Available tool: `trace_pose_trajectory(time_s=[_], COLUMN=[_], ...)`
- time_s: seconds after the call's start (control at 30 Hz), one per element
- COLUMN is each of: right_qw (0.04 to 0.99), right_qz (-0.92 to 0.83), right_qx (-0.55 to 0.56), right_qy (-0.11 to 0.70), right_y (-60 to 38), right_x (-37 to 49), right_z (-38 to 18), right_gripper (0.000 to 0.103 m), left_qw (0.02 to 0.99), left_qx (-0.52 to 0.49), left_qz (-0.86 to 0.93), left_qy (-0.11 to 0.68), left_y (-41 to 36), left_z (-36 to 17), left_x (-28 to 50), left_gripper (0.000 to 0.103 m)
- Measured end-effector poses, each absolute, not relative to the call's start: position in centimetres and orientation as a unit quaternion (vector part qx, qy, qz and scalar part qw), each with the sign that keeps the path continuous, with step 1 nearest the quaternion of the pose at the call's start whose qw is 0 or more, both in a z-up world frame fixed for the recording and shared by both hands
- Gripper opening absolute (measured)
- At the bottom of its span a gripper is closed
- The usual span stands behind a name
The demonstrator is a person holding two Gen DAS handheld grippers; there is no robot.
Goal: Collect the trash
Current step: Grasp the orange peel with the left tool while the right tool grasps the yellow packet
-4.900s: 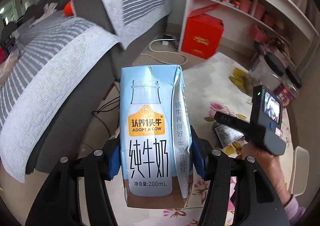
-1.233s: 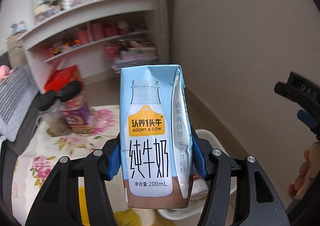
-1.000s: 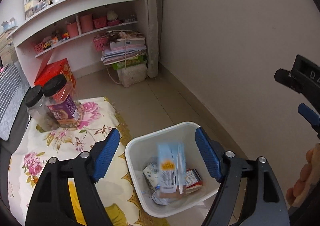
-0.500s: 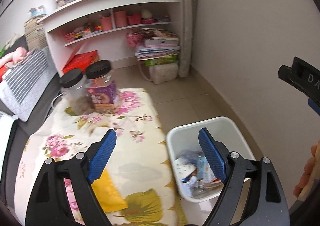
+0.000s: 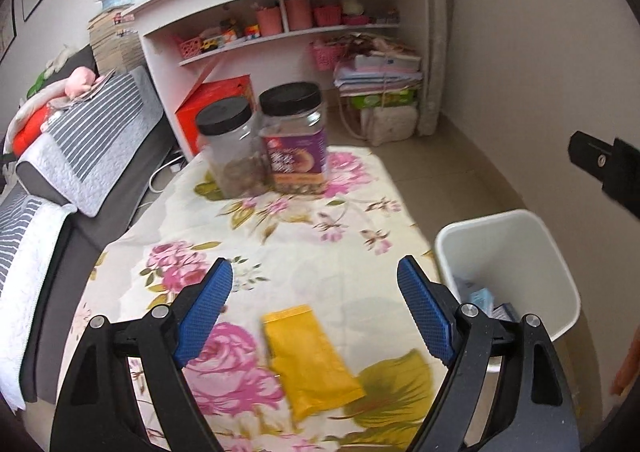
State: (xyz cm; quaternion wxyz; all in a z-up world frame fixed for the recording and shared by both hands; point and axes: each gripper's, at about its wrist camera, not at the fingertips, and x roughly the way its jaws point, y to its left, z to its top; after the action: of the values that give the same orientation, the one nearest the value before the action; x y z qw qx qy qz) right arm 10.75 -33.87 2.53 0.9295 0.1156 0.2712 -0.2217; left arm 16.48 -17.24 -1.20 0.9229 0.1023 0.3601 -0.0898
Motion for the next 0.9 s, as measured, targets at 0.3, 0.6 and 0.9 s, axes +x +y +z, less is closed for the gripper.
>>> trace_pose_trajectory(time_s=[0.3, 0.6, 0.9], right_qw=[0.927, 0.897, 0.869], right_qz=[-0.140, -0.082, -0.048], right_qx=[0.078, 0.113, 0.057], right_qy=[0.339, 0.419, 0.489], right_y=[-27.1, -24.6, -21.4], right_x=[14.4, 17.7, 19.7], right_z=[-0.4, -3.8, -7.3], right_gripper=[0.096, 0.096, 0.096], left_qw=[0.879, 0.800, 0.764], left_qx=[0.190, 0.256, 0.282], left_qz=[-0.072, -0.110, -0.156], left_qy=[0.431, 0.532, 0.559], left_y=[-11.2, -5.4, -4.3], left_z=[-6.4, -12.2, -14.9], left_x=[20.5, 25.1, 28.2], left_gripper=[0.085, 0.085, 0.085])
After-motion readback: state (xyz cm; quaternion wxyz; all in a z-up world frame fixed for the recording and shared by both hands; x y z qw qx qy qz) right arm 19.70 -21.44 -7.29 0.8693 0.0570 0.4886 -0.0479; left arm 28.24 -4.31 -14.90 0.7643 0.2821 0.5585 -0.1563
